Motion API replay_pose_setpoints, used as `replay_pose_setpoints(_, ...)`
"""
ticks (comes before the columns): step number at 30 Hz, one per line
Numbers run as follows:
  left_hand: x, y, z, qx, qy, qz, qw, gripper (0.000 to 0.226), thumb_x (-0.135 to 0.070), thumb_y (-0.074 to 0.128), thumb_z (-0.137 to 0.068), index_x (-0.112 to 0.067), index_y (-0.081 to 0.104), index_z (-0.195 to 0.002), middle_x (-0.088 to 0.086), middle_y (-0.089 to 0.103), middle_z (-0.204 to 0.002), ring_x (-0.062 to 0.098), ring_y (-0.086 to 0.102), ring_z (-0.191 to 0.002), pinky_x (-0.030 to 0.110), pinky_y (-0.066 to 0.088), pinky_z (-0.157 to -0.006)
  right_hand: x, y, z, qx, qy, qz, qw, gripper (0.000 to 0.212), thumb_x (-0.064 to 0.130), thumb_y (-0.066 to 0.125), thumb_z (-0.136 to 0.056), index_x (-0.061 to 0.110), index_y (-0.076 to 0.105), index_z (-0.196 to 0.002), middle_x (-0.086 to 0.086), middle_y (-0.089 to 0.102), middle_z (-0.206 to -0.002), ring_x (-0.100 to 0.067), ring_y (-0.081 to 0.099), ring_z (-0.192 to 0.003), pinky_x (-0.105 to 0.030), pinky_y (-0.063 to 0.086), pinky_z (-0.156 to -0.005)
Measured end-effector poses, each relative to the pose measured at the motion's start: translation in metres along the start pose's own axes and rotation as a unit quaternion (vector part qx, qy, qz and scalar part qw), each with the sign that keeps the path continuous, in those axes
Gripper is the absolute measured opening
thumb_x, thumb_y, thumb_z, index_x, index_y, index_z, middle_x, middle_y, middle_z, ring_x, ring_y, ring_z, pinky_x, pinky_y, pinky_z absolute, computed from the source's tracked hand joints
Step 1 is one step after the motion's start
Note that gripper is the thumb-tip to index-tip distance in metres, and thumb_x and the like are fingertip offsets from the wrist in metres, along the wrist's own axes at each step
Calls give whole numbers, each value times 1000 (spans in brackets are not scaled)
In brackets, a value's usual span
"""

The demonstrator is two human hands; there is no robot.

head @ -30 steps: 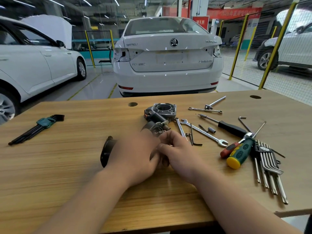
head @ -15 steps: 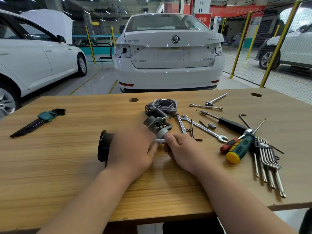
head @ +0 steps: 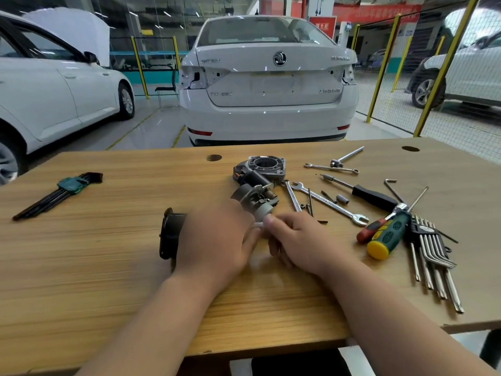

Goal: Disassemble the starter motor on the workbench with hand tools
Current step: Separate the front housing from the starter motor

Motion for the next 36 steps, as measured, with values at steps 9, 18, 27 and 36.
replay_pose_setpoints(9, 3, 2, 1, 9, -18, 22, 1000, 38, -44, 65, -79, -19, 70, -108, -1, 66, -99, 24, 66, -85, 39, 48, -77, -4, -2, 1, -12, -42, -21, 999, 10, 18, 66, -90, 25, 59, -90, 8, 64, -67, -5, 62, -58, -24, 48, -56)
replay_pose_setpoints(18, 4, 1, 3, -20, -19, 43, 999, 42, -43, 71, -75, -17, 69, -109, 1, 68, -98, 24, 66, -85, 38, 50, -77, -8, -5, 0, -46, -18, -76, 996, 16, 10, 63, -86, 25, 59, -85, 8, 64, -59, -7, 61, -51, -23, 47, -50)
replay_pose_setpoints(27, 4, -2, 6, -61, -20, 69, 996, 33, -43, 51, -81, -21, 71, -96, -5, 66, -95, 18, 63, -80, 32, 45, -76, -12, -11, -1, -46, 64, -349, 934, 24, 4, 46, -89, 14, 64, -79, -7, 59, -57, -19, 54, -43, -25, 42, -41)
replay_pose_setpoints(36, 3, -1, 6, -75, 19, 65, 995, 20, -36, 71, -74, -20, 74, -85, -2, 67, -99, 22, 65, -81, 36, 46, -75, -16, -11, -4, -81, 87, -304, 945, 34, 11, 46, -90, 20, 75, -74, -5, 60, -57, -18, 54, -43, -24, 41, -40)
Point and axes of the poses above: each hand's wrist, its own z-axis away from the middle knuckle, its own y-axis out of the palm, x = y × z, the point moved 3 cm from there along -z, towards the middle knuckle
